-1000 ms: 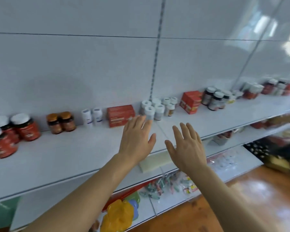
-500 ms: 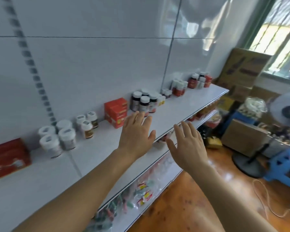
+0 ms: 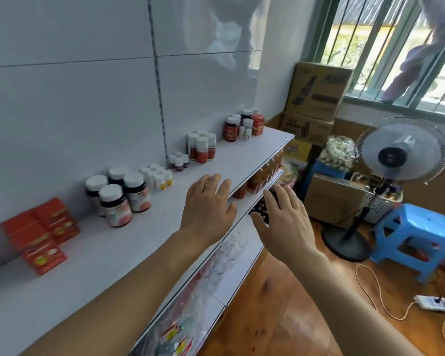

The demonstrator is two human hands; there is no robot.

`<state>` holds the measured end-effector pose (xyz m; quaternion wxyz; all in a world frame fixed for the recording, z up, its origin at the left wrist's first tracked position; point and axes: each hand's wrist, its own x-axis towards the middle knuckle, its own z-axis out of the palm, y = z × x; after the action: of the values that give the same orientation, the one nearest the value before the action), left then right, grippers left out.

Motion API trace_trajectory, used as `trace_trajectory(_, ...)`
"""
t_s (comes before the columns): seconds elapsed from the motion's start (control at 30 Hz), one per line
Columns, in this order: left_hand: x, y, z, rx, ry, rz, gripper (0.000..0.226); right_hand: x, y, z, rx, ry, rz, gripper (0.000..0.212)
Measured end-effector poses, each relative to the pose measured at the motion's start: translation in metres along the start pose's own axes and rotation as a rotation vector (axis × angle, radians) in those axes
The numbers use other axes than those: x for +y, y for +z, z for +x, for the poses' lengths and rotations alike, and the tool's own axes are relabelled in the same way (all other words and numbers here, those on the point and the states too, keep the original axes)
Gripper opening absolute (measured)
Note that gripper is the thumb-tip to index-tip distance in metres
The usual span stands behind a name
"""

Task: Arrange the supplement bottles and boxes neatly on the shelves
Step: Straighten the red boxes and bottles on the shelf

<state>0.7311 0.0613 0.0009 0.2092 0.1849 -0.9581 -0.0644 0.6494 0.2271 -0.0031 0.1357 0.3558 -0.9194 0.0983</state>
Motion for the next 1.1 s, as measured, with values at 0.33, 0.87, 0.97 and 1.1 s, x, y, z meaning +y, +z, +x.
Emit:
trace_trajectory(0.33,0.066,0.082,0.146,-0.018,-0.124,0.008,0.056,0.152,0.031,0.145,-0.025,-0.074,0.031,0.066)
trace_trajectory(0.87,0.039,0.214,0.412,-0.008,-0.255,-0.045,0.054,0.246,0.131,0.426,-0.137,-0.252,0.020,0.065)
trace_trajectory(0.97,0.035,0.232,0.448,-0.030,-0.267,-0.058,0.053,0.261,0.150,0.470,-0.162,-0.271,0.044,0.066)
trace_trajectory(1.1,0.025,0.259,0.494,-0.013,-0.317,-0.055,0.045,0.277,0.179,0.532,-0.161,-0.324,0.081,0.065)
